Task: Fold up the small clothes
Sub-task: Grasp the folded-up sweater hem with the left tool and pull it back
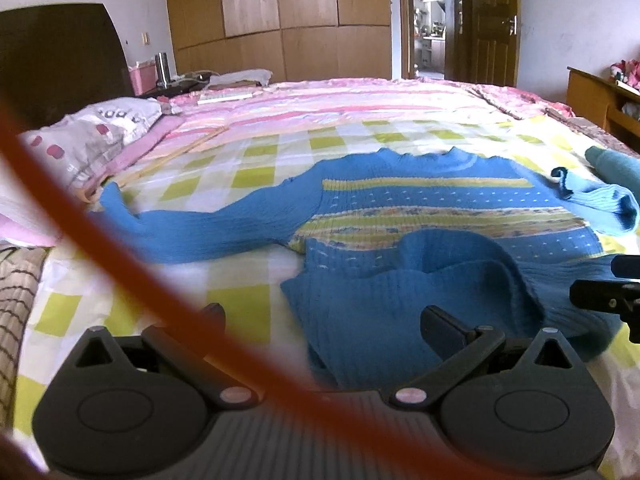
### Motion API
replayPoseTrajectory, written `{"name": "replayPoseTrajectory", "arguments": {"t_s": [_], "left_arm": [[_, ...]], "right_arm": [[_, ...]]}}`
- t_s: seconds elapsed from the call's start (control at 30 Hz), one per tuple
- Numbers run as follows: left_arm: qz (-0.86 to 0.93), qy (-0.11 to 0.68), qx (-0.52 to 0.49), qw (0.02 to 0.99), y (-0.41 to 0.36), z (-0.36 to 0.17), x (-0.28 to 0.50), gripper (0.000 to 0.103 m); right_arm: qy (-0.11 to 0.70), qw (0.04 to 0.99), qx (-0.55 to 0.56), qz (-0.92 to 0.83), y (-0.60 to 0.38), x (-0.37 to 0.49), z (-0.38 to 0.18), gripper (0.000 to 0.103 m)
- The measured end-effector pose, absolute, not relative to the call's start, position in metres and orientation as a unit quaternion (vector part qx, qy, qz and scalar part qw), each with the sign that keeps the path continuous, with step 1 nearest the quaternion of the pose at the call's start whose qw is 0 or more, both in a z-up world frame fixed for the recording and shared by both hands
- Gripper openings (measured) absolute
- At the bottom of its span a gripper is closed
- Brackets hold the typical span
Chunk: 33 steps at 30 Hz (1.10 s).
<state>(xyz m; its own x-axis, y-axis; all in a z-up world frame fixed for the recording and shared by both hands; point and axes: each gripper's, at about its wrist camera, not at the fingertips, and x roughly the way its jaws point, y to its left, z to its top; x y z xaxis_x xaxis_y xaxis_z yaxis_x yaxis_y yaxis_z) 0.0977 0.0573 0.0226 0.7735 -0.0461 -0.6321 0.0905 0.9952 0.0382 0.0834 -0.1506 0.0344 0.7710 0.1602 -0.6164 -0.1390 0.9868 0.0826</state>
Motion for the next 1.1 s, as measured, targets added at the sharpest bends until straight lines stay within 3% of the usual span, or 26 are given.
{"name": "replayPoseTrajectory", "arguments": {"t_s": [0.1,0.43,0.53,0.6,0.67,0.73,0.8,1.1], "left_arm": [[-0.040,0.343,0.026,0.938,0.062,0.017,0.108,0.103],[-0.056,0.369,0.019,0.928,0.071,0.007,0.129,0.099],[-0.070,0.385,0.005,0.920,0.071,0.003,0.134,0.080],[-0.076,0.399,-0.006,0.914,0.071,0.000,0.138,0.053],[-0.094,0.401,-0.024,0.911,0.073,0.000,0.137,0.043],[-0.095,0.394,-0.022,0.914,0.071,0.004,0.131,0.034],[-0.105,0.388,-0.023,0.916,0.071,0.011,0.124,0.022],[-0.168,0.360,-0.036,0.917,0.078,0.041,0.065,0.020]], "right_arm": [[0.341,0.936,0.012,0.088,-0.149,0.094,0.029,0.076],[0.382,0.915,0.013,0.127,-0.140,0.121,0.015,0.052],[0.397,0.908,0.019,0.132,-0.140,0.127,0.010,0.042],[0.399,0.907,0.020,0.133,-0.139,0.128,0.011,0.031],[0.403,0.905,0.030,0.133,-0.142,0.128,0.013,0.011],[0.404,0.903,0.050,0.137,-0.148,0.125,0.017,0.003],[0.396,0.906,0.058,0.140,-0.153,0.117,0.023,0.002],[0.371,0.911,0.075,0.165,-0.175,0.052,0.065,0.002]]}}
